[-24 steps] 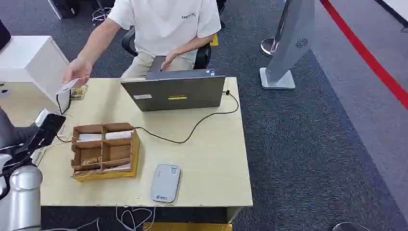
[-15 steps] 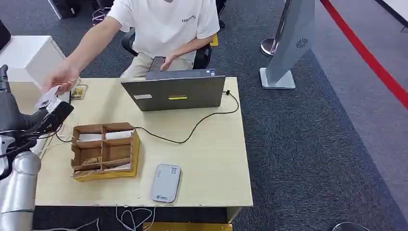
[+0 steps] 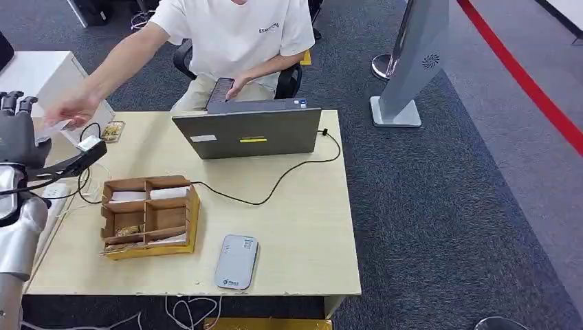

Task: Pass the card to the sensor for recognition and then transmit it.

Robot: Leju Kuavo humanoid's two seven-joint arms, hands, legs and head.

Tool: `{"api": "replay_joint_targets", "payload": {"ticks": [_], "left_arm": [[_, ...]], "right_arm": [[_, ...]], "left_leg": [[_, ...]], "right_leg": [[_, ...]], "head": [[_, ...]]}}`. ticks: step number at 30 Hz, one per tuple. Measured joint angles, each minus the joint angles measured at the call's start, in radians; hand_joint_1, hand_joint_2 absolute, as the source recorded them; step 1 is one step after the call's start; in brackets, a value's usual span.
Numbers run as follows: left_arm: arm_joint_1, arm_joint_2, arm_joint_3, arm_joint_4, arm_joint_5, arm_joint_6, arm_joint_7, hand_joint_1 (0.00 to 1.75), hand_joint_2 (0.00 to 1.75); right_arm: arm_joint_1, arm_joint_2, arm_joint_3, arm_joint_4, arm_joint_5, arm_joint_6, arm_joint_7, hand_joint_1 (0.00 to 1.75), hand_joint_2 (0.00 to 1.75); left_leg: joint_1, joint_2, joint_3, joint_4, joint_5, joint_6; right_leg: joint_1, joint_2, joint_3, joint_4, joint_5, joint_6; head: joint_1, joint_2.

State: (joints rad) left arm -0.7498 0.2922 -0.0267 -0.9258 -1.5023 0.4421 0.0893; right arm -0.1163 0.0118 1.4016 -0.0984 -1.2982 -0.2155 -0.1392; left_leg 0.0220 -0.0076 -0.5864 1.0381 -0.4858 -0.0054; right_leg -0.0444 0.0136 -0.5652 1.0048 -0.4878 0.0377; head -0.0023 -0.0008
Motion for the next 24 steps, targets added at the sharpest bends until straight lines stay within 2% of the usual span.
{"api": "replay_joint_targets", "payload": {"ticks": [7,18,21,24], "left_arm": [[-0.006,0.014,-0.014,0.022,0.008,-0.013,0.001,1.75,1.75],[-0.001,0.009,-0.017,0.015,0.047,-0.03,-0.019,1.75,1.75],[0.026,-0.012,-0.03,-0.038,0.069,-0.045,-0.038,1.75,1.75],[0.081,-0.054,-0.064,-0.149,0.072,-0.059,-0.04,1.75,1.75]], "right_arm": [[-0.001,0.0,0.015,0.0,0.006,-0.004,0.011,0.0,1.75],[-0.002,-0.002,0.029,0.0,0.006,-0.005,0.016,0.0,1.75],[-0.003,-0.002,0.03,0.0,0.002,-0.006,0.019,0.0,1.75],[-0.004,-0.001,0.032,0.0,-0.005,-0.008,0.021,0.0,1.75]], "left_leg": [[0.0,0.0,0.0,0.0,0.0,0.0],[0.0,0.0,0.0,0.0,0.0,0.0],[0.0,0.0,0.0,0.0,0.0,0.0],[0.0,0.0,0.0,0.001,0.0,0.0]], "right_leg": [[0.0,0.0,0.0,0.0,0.0,0.0],[0.0,0.0,0.0,0.0,0.0,0.0],[0.0,0.0,0.0,0.0,0.0,0.0],[0.0,0.0,0.0,-0.001,0.0,0.0]], "head": [[0.0,0.0],[0.0,0.0],[0.0,0.0],[0.0,0.0]]}}
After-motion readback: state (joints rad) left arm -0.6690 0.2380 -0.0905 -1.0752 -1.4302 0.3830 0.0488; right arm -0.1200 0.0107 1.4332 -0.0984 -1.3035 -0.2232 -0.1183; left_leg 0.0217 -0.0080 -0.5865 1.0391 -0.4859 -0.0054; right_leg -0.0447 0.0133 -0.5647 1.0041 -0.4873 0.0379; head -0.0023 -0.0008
